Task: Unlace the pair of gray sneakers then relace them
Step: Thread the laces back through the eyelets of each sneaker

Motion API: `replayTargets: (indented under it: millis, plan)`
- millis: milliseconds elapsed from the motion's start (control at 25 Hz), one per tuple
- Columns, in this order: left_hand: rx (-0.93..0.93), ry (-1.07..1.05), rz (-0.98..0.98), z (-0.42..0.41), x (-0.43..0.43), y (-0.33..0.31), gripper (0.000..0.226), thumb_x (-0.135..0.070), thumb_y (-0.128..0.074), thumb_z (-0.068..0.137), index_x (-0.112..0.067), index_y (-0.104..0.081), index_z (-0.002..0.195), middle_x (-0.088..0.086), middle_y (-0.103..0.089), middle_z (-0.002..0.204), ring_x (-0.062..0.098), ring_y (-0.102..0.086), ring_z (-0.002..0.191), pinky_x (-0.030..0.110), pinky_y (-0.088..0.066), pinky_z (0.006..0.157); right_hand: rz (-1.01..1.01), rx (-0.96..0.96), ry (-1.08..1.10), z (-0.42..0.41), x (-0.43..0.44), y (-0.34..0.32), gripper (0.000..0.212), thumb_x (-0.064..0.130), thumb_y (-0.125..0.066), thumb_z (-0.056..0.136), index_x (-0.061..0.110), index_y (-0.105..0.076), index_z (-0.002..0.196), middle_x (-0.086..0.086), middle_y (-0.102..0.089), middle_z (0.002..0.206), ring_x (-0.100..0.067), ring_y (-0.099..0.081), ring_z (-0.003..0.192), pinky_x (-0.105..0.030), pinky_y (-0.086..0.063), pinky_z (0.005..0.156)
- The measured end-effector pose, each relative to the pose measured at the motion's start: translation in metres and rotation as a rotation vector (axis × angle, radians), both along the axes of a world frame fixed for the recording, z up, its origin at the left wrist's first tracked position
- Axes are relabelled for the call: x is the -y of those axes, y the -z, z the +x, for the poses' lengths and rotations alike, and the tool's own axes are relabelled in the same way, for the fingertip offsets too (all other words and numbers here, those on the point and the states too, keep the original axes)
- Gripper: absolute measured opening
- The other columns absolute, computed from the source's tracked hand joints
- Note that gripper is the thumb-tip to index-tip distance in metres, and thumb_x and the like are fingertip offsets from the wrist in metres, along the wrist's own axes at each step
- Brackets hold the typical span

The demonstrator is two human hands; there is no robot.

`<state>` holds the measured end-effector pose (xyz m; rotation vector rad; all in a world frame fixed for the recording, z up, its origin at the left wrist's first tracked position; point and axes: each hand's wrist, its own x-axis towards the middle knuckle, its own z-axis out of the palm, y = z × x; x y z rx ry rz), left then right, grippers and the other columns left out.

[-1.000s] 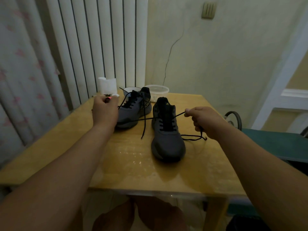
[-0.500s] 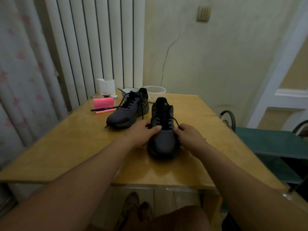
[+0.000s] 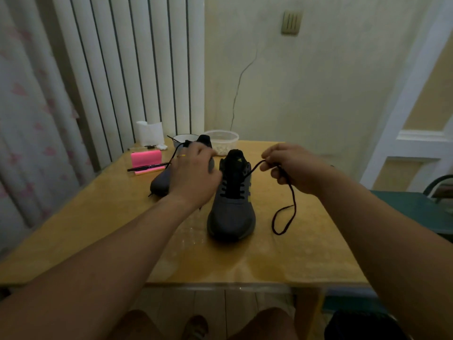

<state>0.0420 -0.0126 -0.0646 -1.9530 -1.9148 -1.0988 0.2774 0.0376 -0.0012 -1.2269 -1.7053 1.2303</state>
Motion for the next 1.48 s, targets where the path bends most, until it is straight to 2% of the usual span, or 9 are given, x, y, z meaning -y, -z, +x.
replayTargets:
  millis: [120,200,400,680,840,1000,1080,1280,1480]
  plan:
    - [0.28,0.491,-0.232,0.04,-0.005,-0.03,0.065,-0.018,-0.064,0.1,-0.027,-0.039,0.158,-0.001,-0.06,0.134,0.009,-0.059,0.094,0.03,-0.054,0.089,-0.036,-0.045,-0.125,-0.011,0.004,-0.01,0.012,0.009,-0.053,0.104,0.006,-0.063,0.107,-0.008,-0.069,0.081,-0.013,-0.052,0.057,-0.027,-0.039,0.052]
    - [0.369,0.599,-0.365,0.052,-0.01,-0.041,0.061,-0.013,-0.062,0.102,-0.028,-0.04,0.157,-0.004,-0.07,0.104,0.005,-0.063,0.078,0.023,-0.052,0.073,-0.03,-0.042,-0.148,-0.01,-0.002,-0.011,0.012,0.01,-0.055,0.103,0.006,-0.065,0.108,-0.007,-0.067,0.079,-0.012,-0.051,0.056,-0.026,-0.037,0.052]
    - [0.5,0.317,-0.283,0.017,-0.026,-0.038,0.013,-0.028,-0.059,0.106,-0.018,-0.066,0.102,-0.001,-0.066,0.079,0.011,-0.059,0.068,0.033,-0.049,0.07,-0.103,-0.113,-0.107,0.026,-0.029,-0.004,0.015,0.015,-0.058,0.103,0.009,-0.065,0.115,-0.001,-0.056,0.073,-0.009,-0.042,0.053,-0.022,-0.03,0.046]
    - [0.625,0.191,-0.343,0.0,-0.029,-0.017,0.011,-0.016,-0.053,0.104,-0.013,-0.063,0.098,0.006,-0.067,0.08,0.018,-0.057,0.069,0.035,-0.046,0.07,-0.227,-0.713,-0.332,0.041,-0.043,-0.01,0.03,0.005,-0.044,0.097,0.012,-0.07,0.11,-0.006,-0.073,0.099,-0.016,-0.07,0.078,-0.023,-0.059,0.064]
    - [0.53,0.272,-0.455,-0.004,-0.023,-0.017,0.014,-0.014,-0.052,0.104,-0.014,-0.066,0.104,0.004,-0.067,0.074,0.018,-0.058,0.065,0.034,-0.048,0.063,0.037,-0.53,-0.166,0.02,-0.055,-0.016,0.016,0.018,-0.052,0.108,0.014,-0.066,0.101,-0.002,-0.068,0.091,-0.015,-0.069,0.084,-0.033,-0.057,0.081]
    - [0.223,0.267,-0.293,0.005,-0.023,-0.014,0.035,-0.029,-0.062,0.102,-0.022,-0.061,0.136,-0.003,-0.056,0.126,0.011,-0.057,0.109,0.028,-0.048,0.094,0.343,0.005,0.031,-0.001,-0.045,-0.011,0.046,0.045,-0.047,0.109,0.005,-0.066,0.093,-0.008,-0.071,0.088,-0.022,-0.071,0.084,-0.041,-0.058,0.085]
    - [0.258,0.349,-0.203,0.023,-0.022,-0.027,0.048,-0.036,-0.061,0.104,-0.022,-0.052,0.149,-0.005,-0.052,0.13,0.006,-0.053,0.107,0.026,-0.047,0.097,0.372,0.302,-0.063,-0.016,-0.031,0.002,0.053,0.049,-0.045,0.108,0.006,-0.068,0.089,-0.012,-0.073,0.08,-0.022,-0.073,0.072,-0.04,-0.058,0.074]
    - [0.586,0.523,-0.406,0.049,-0.016,-0.024,0.029,-0.035,-0.046,0.112,-0.021,-0.07,0.119,-0.019,-0.063,0.07,-0.008,-0.056,0.063,0.008,-0.041,0.06,0.407,0.619,-0.166,-0.029,-0.014,0.023,0.042,0.034,-0.045,0.109,0.009,-0.069,0.086,0.0,-0.06,0.066,-0.015,-0.053,0.057,-0.032,-0.043,0.059]
    - [0.485,0.359,-0.13,0.053,-0.024,0.004,0.025,-0.032,-0.053,0.109,-0.023,-0.075,0.103,-0.009,-0.067,0.093,0.005,-0.062,0.086,0.027,-0.049,0.078,0.261,0.485,-0.268,-0.023,-0.004,0.035,0.029,0.032,-0.047,0.107,0.016,-0.07,0.103,-0.003,-0.072,0.093,-0.018,-0.068,0.085,-0.041,-0.057,0.079]
